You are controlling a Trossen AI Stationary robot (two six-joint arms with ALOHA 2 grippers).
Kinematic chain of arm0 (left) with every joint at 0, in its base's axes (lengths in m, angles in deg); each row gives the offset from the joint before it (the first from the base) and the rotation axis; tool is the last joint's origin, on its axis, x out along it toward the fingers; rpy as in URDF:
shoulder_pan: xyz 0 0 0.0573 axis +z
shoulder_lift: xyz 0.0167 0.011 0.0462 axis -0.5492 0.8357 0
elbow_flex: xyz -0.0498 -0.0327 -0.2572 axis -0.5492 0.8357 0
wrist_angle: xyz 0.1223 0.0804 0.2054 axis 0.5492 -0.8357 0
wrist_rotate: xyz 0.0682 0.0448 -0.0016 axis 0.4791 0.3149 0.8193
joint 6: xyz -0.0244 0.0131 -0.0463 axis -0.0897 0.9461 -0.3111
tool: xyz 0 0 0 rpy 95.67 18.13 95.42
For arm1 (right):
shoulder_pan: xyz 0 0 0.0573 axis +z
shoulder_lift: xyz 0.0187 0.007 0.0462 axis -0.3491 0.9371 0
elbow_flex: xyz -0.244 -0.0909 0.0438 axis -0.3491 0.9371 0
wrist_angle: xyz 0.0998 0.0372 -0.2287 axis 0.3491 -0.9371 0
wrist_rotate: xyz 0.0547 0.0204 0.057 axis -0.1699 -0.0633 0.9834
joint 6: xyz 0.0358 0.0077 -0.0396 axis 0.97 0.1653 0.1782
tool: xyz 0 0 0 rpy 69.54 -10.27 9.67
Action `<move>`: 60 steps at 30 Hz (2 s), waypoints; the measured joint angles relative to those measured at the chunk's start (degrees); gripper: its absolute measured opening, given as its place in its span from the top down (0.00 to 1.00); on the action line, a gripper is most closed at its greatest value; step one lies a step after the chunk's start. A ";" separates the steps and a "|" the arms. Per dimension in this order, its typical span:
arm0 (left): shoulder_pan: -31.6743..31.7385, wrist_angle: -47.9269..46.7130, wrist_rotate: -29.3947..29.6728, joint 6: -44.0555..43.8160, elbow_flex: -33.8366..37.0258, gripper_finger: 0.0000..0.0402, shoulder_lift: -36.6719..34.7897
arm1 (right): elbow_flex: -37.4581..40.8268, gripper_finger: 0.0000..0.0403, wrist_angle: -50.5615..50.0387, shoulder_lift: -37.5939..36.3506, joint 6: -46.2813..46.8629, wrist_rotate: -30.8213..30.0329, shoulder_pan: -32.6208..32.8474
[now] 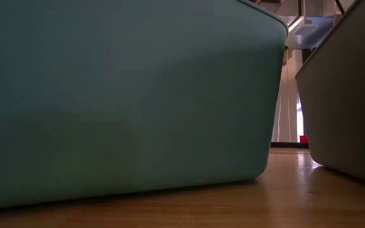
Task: Pick & Place USB Port
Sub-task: Put the pink patterned charger cable into the blue bin
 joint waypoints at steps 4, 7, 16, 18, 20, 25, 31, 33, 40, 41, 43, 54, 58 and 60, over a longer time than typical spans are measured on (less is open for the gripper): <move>-0.01 3.00 -2.19 -2.43 0.00 0.97 1.32 | 0.00 0.46 13.47 -2.13 -14.10 6.78 -2.73; -0.50 5.01 -2.67 -2.43 0.00 0.97 1.33 | 0.00 0.46 20.12 -3.53 -20.09 15.91 -5.55; -1.90 13.67 -1.90 -3.85 0.00 0.97 1.31 | 0.00 0.46 29.06 -3.38 -24.00 33.43 -12.50; -1.90 13.66 -1.63 -3.85 0.00 0.97 1.31 | 0.00 0.46 29.73 -3.04 -24.00 34.75 -12.86; -1.90 13.91 -1.26 -3.84 0.00 0.97 1.31 | 0.00 0.46 31.05 -2.82 -23.95 35.53 -13.03; -1.90 16.69 -1.22 -3.79 0.00 0.97 1.31 | 0.01 0.46 33.38 -0.95 -24.00 37.33 -13.26; -1.90 16.88 -1.24 -3.79 0.00 0.97 1.31 | 0.00 0.46 36.53 1.20 -24.93 37.69 -13.70; -1.90 16.90 -1.58 -3.81 0.00 0.97 1.31 | 0.00 0.48 38.20 1.55 -25.14 37.68 -14.07; -1.81 16.66 -1.23 -3.90 0.00 0.97 1.31 | 0.00 0.76 39.22 2.34 -25.33 37.98 -15.44; -1.81 16.63 -0.93 -3.92 0.00 0.96 1.31 | 0.00 0.83 39.19 2.34 -25.33 38.19 -15.50; -1.79 16.45 -0.88 -3.85 0.02 0.93 1.33 | 0.00 0.93 38.79 2.34 -25.62 38.21 -15.61; -2.08 16.48 0.82 -1.69 -0.15 0.67 0.90 | 0.02 0.94 15.30 -1.43 -24.76 22.12 -16.05; -1.23 15.02 2.76 0.32 0.02 0.58 1.32 | 0.02 0.94 2.89 -5.88 -10.59 24.89 -15.70; -0.28 13.96 3.56 2.24 -0.02 0.55 1.11 | 0.02 0.94 -0.27 -7.63 -1.97 31.23 -14.76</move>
